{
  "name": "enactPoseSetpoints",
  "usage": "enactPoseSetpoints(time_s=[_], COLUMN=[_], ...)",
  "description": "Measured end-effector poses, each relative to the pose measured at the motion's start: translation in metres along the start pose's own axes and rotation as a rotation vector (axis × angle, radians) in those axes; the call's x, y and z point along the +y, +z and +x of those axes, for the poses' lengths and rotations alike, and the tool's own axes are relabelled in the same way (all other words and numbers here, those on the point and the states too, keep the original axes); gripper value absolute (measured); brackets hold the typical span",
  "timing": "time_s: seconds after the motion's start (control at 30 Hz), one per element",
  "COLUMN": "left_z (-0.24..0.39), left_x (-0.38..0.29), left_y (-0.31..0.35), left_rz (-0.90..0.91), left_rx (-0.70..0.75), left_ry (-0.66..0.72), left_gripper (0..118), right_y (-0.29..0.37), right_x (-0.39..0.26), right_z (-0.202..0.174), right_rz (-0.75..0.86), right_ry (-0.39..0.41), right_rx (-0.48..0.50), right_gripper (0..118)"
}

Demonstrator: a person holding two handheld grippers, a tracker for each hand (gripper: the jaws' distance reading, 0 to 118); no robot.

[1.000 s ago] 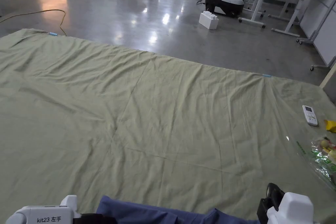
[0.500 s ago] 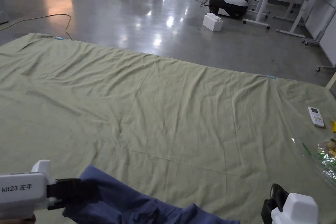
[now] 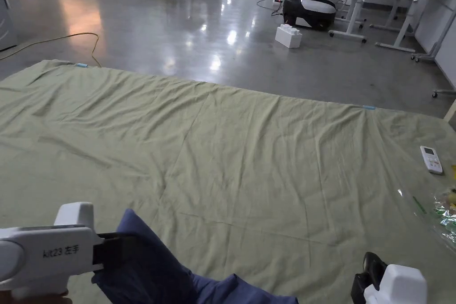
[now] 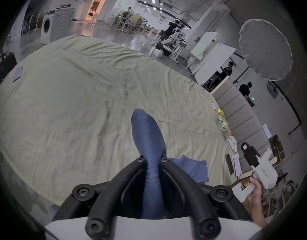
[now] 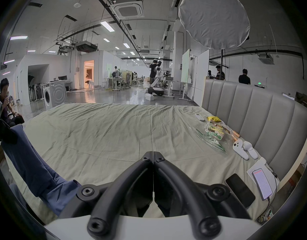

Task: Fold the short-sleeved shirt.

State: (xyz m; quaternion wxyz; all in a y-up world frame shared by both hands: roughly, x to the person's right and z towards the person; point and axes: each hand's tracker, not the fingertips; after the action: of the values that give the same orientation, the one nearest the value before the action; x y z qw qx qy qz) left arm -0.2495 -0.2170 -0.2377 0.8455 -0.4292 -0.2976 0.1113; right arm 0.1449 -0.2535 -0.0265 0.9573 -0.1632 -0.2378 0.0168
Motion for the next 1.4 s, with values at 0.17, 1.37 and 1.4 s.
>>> enactPoseSetpoints(time_s=[0.17, 1.37, 1.4], left_z=[0.041, 0.128, 0.127], left_x=[-0.010, -0.079, -0.080], left_y=[-0.009, -0.110, -0.111], left_rz=[-0.008, -0.196, -0.189], left_rx=[-0.052, -0.210, -0.192], left_ry=[-0.081, -0.027, -0.027], left_gripper=[9, 77, 77], right_y=[0.002, 0.011, 0.011], right_x=[-0.001, -0.019, -0.020], right_z=[0.004, 0.028, 0.028], right_rz=[-0.001, -0.042, -0.042], right_ry=[-0.005, -0.040, -0.041], right_rx=[-0.007, -0.053, -0.053], right_gripper=[1, 1, 1])
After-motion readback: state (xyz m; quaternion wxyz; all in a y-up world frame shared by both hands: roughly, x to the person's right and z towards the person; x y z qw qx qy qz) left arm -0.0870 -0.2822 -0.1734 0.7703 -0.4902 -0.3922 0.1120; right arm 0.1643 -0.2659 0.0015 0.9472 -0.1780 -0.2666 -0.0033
